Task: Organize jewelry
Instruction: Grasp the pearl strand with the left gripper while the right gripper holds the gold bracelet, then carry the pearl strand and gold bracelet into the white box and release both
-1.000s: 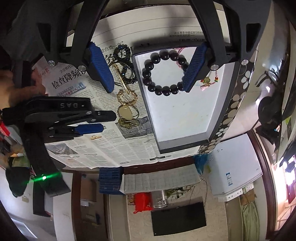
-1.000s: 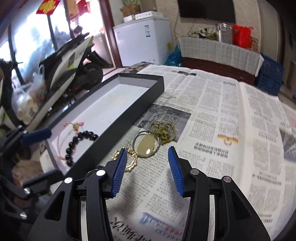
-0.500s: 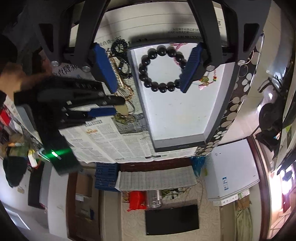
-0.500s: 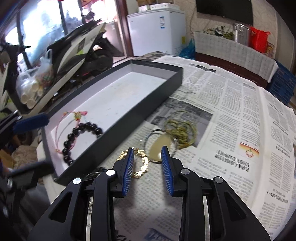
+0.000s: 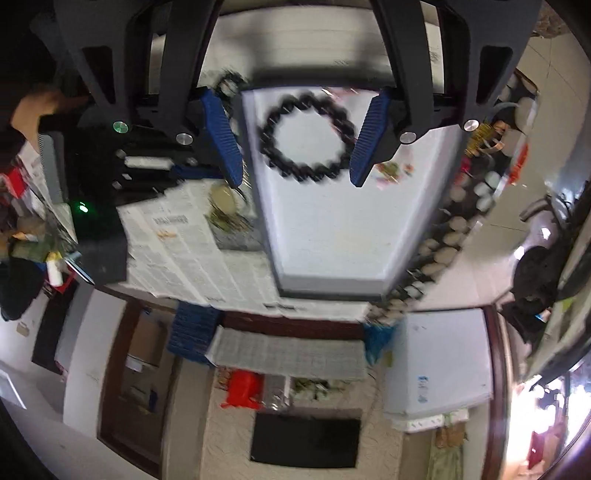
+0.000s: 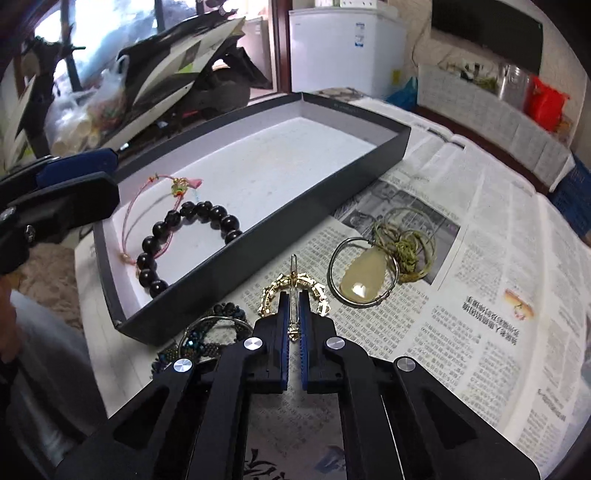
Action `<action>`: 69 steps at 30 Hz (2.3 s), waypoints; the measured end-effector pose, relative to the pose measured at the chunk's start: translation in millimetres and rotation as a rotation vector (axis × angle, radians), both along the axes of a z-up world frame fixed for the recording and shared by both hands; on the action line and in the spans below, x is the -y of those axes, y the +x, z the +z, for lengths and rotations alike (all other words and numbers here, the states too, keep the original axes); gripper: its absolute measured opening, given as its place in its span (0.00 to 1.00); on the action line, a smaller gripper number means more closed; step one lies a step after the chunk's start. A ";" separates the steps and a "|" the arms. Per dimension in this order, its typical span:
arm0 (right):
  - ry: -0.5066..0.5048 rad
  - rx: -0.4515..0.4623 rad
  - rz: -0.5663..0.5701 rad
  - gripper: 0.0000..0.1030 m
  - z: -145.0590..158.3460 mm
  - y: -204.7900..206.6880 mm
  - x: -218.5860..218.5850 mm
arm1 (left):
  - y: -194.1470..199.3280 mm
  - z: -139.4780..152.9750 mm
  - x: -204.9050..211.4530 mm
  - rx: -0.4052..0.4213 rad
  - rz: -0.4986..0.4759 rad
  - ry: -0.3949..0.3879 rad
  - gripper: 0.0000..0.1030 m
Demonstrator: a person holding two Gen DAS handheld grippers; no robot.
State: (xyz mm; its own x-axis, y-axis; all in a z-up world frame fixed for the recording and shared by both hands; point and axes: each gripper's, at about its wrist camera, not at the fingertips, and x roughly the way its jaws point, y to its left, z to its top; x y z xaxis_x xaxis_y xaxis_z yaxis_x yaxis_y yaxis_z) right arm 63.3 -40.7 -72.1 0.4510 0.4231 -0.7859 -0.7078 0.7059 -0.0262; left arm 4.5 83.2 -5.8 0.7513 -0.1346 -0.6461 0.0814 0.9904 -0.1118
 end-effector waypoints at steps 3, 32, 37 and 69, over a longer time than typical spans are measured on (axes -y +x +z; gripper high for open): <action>0.001 -0.010 -0.003 0.05 0.4 -0.6 4.7 | -13.4 -5.6 17.9 -0.036 -0.064 -0.008 0.54; -0.002 -0.043 -0.074 0.05 1.5 4.4 55.4 | 20.3 -62.2 96.5 -0.195 -0.240 0.159 0.06; 0.014 -0.035 -0.086 0.05 3.4 4.9 58.9 | 27.9 -62.8 102.3 -0.190 -0.243 0.156 0.06; 0.432 -0.023 -0.074 0.05 56.5 0.8 42.4 | 9.3 1.4 3.5 0.090 0.209 0.035 0.05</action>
